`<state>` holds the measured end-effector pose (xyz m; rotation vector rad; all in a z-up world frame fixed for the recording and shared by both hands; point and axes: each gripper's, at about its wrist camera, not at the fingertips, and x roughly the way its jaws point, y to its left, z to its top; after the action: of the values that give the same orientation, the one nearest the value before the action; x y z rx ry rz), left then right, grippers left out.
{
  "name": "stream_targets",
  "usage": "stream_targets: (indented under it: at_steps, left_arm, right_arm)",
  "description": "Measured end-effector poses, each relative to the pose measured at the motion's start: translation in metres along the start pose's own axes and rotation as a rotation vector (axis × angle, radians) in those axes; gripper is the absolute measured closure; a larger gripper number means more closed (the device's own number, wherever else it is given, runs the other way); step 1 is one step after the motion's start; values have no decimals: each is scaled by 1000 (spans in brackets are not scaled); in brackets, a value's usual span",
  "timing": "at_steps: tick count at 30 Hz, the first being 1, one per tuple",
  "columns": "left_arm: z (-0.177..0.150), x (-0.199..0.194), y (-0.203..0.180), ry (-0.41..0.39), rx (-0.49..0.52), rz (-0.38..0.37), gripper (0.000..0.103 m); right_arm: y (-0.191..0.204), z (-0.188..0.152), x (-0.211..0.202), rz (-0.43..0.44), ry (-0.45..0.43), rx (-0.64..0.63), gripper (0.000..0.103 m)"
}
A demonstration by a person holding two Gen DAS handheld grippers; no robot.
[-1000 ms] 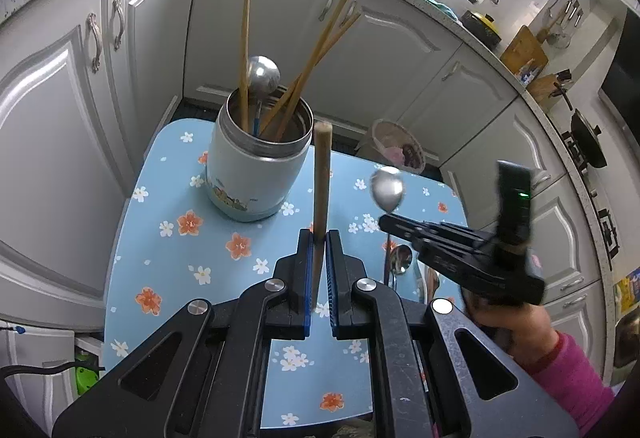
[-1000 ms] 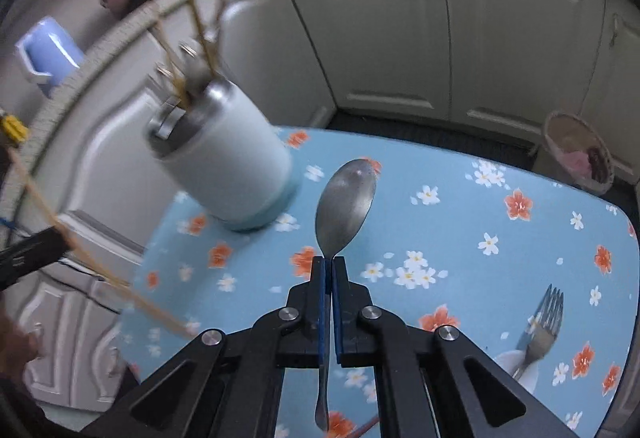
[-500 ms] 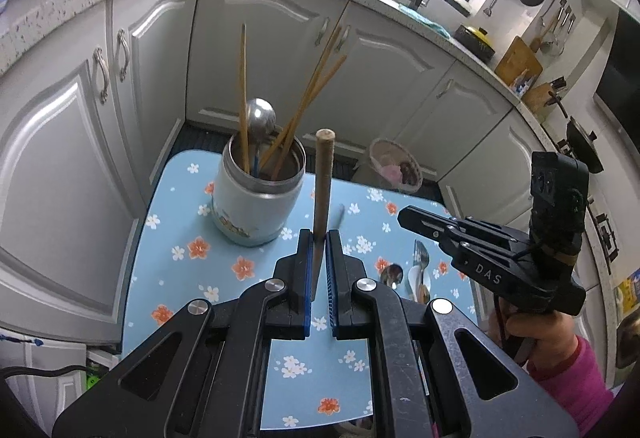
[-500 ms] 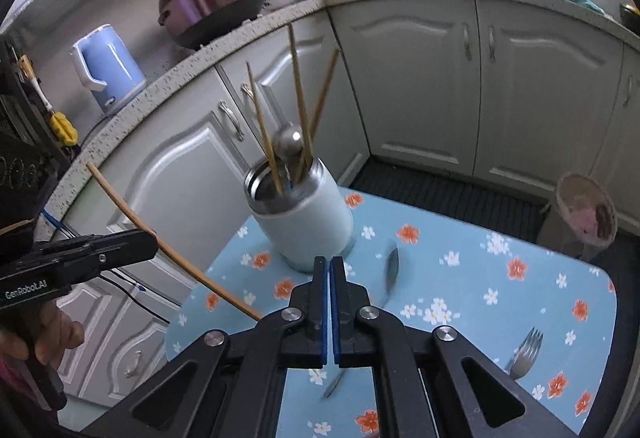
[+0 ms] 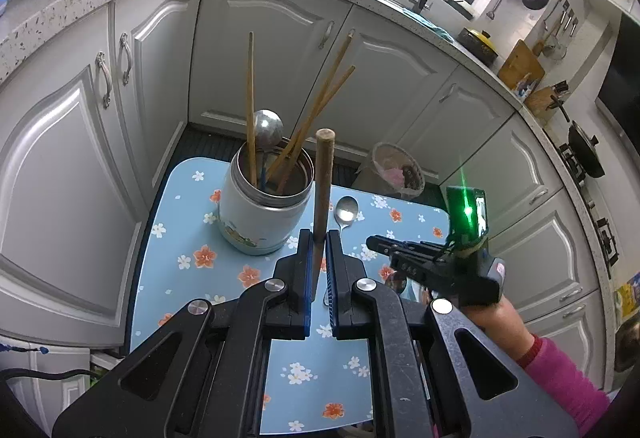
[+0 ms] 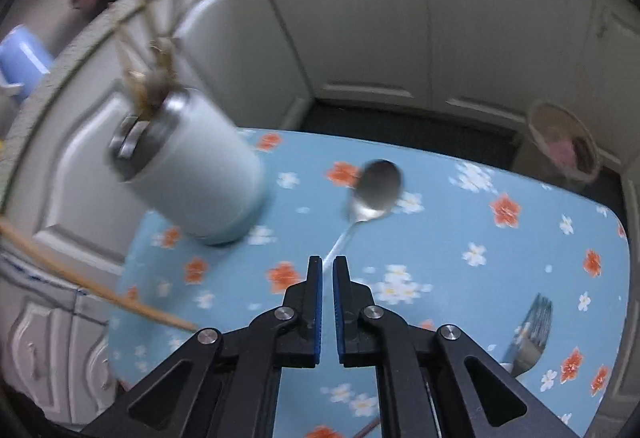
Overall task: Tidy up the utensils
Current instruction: 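Move the right tool to the dark-handled spoon and grasp its bowl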
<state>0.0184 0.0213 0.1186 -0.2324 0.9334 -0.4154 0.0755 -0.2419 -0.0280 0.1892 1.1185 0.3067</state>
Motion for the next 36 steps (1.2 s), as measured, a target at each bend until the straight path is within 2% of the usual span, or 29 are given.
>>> stream_targets:
  at_steps: [1,3,5,10,13,16,19,21,25,27,32,36]
  left_arm:
    - [1,0,-1,-1,7,0,98]
    - [2,0,-2,-2,10,-6,98]
    - [3,0,-4,-4,17,-15,98]
    - [4,5,-12,0,32,-32,98]
    - [3,9,-15,11,41,-37,98]
    - [1,8,-15,17,42,-33,98]
    - [1,6,-11,19,33,-28,98]
    - [1,6,-10,19,28,-23,98]
    - [3,8,-8,18,17,-18,98]
    - [3,10,-9,19,19,-18,98]
    - [2,12,-11,24,24,-22,98]
    - [3,14,-10,24,24,-27,98]
  right_arm:
    - [-5,1,-5,24,-1,19,98]
    - [-12,-2,-21,22,-8,26,89]
    - [-21,-11,-34,33,-14,48,64]
    - [-33,-44,-36,-38,63,55,64]
    - [-39,-58,-23,-100,55,50,64]
    - [-51,-59,-8,-69,41,47,64]
    - [-59,-54,-5,-2,31,41,64]
    - [-59,-52,-5,0,32,25,64]
    - [-41,-58,-7,-52,39,-2,63]
    - [-31,-60,-5,-107,25,-2,57]
    - [-18,-67,9,-254,25,59,56]
    - [-15,-71,13,-312,-20,121,56]
